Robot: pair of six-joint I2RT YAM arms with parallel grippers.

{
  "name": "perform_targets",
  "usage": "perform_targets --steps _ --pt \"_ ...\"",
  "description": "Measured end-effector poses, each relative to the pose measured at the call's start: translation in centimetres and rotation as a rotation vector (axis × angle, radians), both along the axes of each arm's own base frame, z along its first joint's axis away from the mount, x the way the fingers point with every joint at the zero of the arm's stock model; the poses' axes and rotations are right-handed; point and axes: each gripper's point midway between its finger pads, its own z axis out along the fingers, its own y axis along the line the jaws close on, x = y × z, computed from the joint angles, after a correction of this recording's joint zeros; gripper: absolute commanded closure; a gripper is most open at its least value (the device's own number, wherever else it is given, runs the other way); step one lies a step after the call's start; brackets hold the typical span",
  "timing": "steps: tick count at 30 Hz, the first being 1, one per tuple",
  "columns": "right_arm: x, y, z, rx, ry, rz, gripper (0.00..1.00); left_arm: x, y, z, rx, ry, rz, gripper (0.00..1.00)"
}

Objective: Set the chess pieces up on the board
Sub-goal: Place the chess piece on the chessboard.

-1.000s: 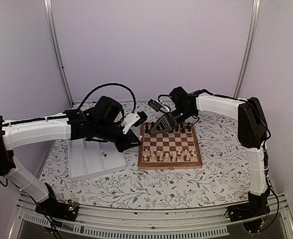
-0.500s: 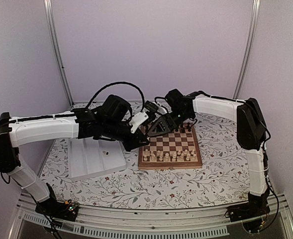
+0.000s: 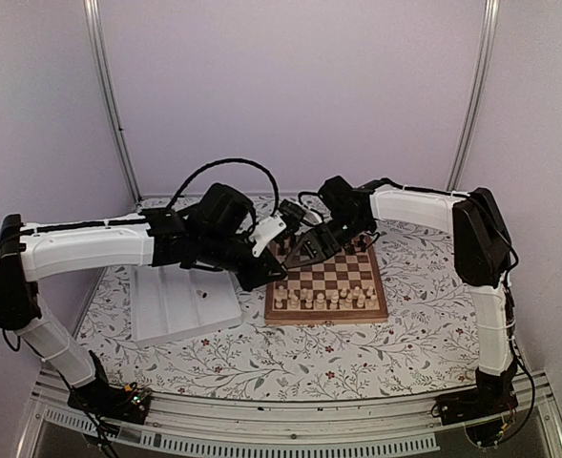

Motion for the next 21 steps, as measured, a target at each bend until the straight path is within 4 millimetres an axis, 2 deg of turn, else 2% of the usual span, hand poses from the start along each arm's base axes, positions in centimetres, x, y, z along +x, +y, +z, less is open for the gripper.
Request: perform_targets --steps 4,9,16,21 --pt "0.4 0.0 -0.6 -0.035 -0.058 -0.021 0.94 0.4 0.2 -0.4 0.018 -0.008 0.022 0.69" --pt "0.8 -0.7 -1.3 -0.1 -0.196 -0.066 0.95 0.4 1.1 -0.9 0.041 -0.026 0.037 0.67" --pt "2.3 -2.6 -3.0 -0.229 -0.436 -0.151 0.95 0.3 4.2 -0.2 0.057 -0.085 0.069 0.66" --pt "4.2 -4.1 -5.1 -0.348 -0.594 -0.206 0.96 2.4 7.6 0.1 0.059 -0.115 0.15 0.65"
